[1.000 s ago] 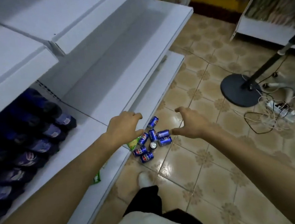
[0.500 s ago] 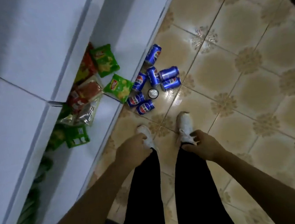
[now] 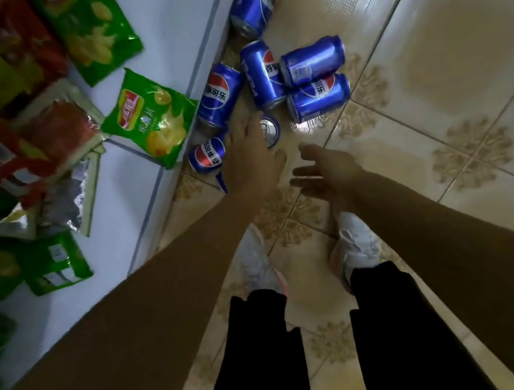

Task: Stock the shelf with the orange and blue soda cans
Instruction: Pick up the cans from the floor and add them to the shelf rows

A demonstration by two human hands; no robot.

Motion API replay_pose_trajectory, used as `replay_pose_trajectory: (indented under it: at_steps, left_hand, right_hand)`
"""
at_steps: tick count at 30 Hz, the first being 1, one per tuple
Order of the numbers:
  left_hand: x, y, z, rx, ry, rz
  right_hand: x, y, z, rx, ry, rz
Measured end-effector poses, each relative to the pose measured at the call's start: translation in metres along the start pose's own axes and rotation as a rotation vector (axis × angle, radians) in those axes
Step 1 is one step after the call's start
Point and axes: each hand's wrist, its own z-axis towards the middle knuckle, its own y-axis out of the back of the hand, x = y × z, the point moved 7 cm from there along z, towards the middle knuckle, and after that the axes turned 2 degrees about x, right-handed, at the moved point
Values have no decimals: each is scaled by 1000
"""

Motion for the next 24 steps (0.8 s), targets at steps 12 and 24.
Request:
replay_pose_trajectory:
  at_steps: [12,24]
  left_hand:
    - [28,-38,60,144,-151,68]
    - [-86,183,-159,491,202,-690]
  right_hand:
    - [-26,0,59,-22,-21,171]
    - [14,-25,-243,192,-85,592]
